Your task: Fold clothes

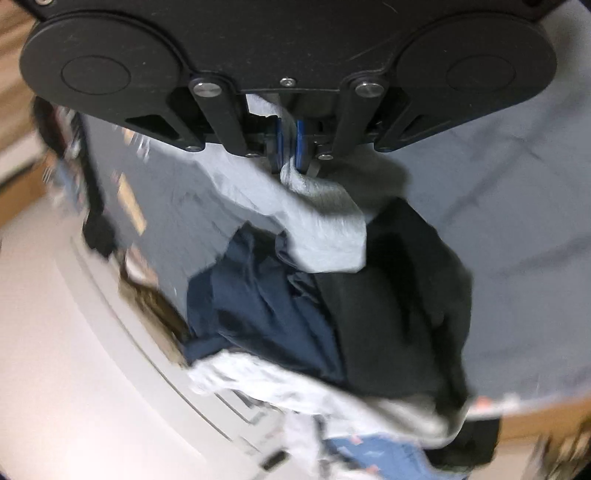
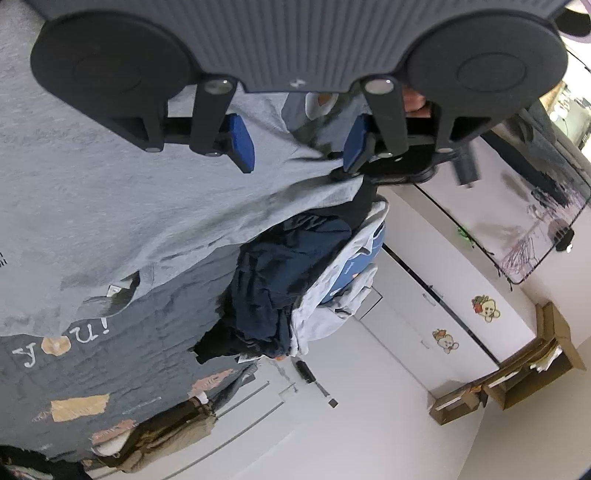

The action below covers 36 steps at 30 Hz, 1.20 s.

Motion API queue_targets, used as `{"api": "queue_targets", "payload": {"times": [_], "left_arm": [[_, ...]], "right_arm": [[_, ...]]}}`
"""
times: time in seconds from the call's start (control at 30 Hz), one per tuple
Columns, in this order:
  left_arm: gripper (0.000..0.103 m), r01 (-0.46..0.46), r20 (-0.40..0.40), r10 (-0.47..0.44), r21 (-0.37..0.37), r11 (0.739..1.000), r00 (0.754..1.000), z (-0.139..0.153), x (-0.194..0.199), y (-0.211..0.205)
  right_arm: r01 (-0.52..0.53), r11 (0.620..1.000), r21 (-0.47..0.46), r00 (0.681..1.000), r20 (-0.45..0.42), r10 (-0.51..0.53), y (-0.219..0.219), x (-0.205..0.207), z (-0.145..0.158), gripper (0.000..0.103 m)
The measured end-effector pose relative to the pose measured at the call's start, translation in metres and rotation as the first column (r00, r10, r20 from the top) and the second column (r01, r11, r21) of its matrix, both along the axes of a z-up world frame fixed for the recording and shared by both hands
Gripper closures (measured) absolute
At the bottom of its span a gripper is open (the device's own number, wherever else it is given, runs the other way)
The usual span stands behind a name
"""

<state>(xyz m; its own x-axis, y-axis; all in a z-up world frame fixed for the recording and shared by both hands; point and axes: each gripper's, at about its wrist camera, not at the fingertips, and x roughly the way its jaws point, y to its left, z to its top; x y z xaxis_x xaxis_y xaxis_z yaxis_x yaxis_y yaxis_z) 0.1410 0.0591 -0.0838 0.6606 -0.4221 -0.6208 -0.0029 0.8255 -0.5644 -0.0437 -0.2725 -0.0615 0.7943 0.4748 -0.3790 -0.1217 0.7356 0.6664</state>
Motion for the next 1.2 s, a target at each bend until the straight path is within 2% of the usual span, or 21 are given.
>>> {"api": "queue_targets", "payload": {"times": [0.07,0.1,0.17,0.27,0.37,0.47,0.57,0.67,0.7,0.73,0.77,0.87,0.9,0.97,1.0,1.1,1.17,1.2], "left_arm": [[0.091,0.064,-0.052,-0.059,0.103,0.993,0.997,0.004,-0.006,0.000],[0.077,0.075,-0.081,-0.065,0.127,0.989,0.995,-0.001,-0.006,0.002],[0.064,0.096,-0.138,-0.073,0.172,0.980,0.988,-0.013,-0.007,0.007],[0.063,0.010,-0.143,0.009,0.137,0.990,0.990,-0.019,-0.004,0.033],[0.048,-0.070,-0.039,0.074,0.101,0.992,0.996,-0.013,-0.001,0.052],[0.047,-0.085,0.004,0.085,0.029,0.996,0.996,-0.023,0.013,0.058],[0.047,-0.097,0.002,0.097,0.017,0.995,0.995,-0.038,0.024,0.056],[0.051,-0.071,-0.036,0.069,-0.043,0.997,0.997,-0.050,0.032,0.049],[0.074,-0.053,-0.039,0.051,-0.064,0.997,0.998,-0.052,0.033,0.047],[0.089,-0.029,-0.023,0.027,-0.065,0.997,0.999,-0.051,0.034,0.043],[0.097,-0.007,-0.007,0.007,-0.055,0.998,1.000,-0.047,0.035,0.038],[0.100,-0.057,0.108,0.061,-0.036,0.998,0.992,-0.029,0.027,0.039],[0.100,-0.096,0.140,0.102,-0.046,0.994,0.985,-0.023,0.024,0.043],[0.101,-0.165,0.200,0.165,-0.016,0.986,0.966,-0.012,0.019,0.050],[0.101,-0.213,0.224,0.196,0.055,0.976,0.955,-0.007,0.017,0.049],[0.100,-0.174,0.158,0.161,0.070,0.982,0.974,-0.006,0.020,0.048],[0.099,-0.128,0.174,0.111,0.087,0.988,0.978,0.002,0.016,0.041],[0.097,-0.080,0.190,0.057,0.114,0.990,0.980,0.008,0.012,0.030]], "right_arm": [[-0.002,1.000,0.006,1.000,0.004,0.002,-0.001,0.001,0.001,0.050],[-0.004,1.000,0.003,1.000,0.003,0.004,0.000,0.001,0.001,0.050],[-0.009,1.000,-0.005,1.000,0.000,0.009,0.001,0.002,0.002,0.050],[-0.017,1.000,-0.020,1.000,-0.012,0.016,0.005,0.002,0.001,0.050],[-0.021,0.999,-0.028,1.000,-0.017,0.020,0.007,0.003,0.000,0.050],[-0.023,0.999,-0.032,0.999,-0.023,0.023,0.009,0.005,-0.002,0.050],[-0.028,0.999,-0.038,0.999,-0.036,0.027,0.011,0.007,-0.005,0.050],[-0.031,0.998,-0.047,0.999,-0.044,0.029,0.011,0.008,-0.008,0.050],[-0.030,0.998,-0.048,0.998,-0.048,0.027,0.011,0.008,-0.009,0.050],[-0.028,0.999,-0.044,0.998,-0.050,0.026,0.010,0.009,-0.010,0.050],[-0.026,0.999,-0.040,0.998,-0.053,0.024,0.009,0.009,-0.011,0.050],[-0.018,0.999,-0.042,0.998,-0.060,0.015,0.006,0.009,-0.013,0.049],[-0.014,0.999,-0.045,0.998,-0.060,0.012,0.005,0.009,-0.014,0.050],[0.002,0.999,-0.044,0.998,-0.058,-0.005,-0.001,0.009,-0.013,0.050],[0.011,0.999,-0.043,0.998,-0.056,-0.014,-0.004,0.008,-0.013,0.050],[0.041,0.998,-0.039,0.998,-0.054,-0.043,-0.014,0.008,-0.011,0.049],[0.064,0.997,-0.041,0.996,-0.052,-0.066,-0.022,0.008,-0.008,0.049],[0.074,0.996,-0.044,0.996,-0.051,-0.077,-0.027,0.009,-0.007,0.049]]}}
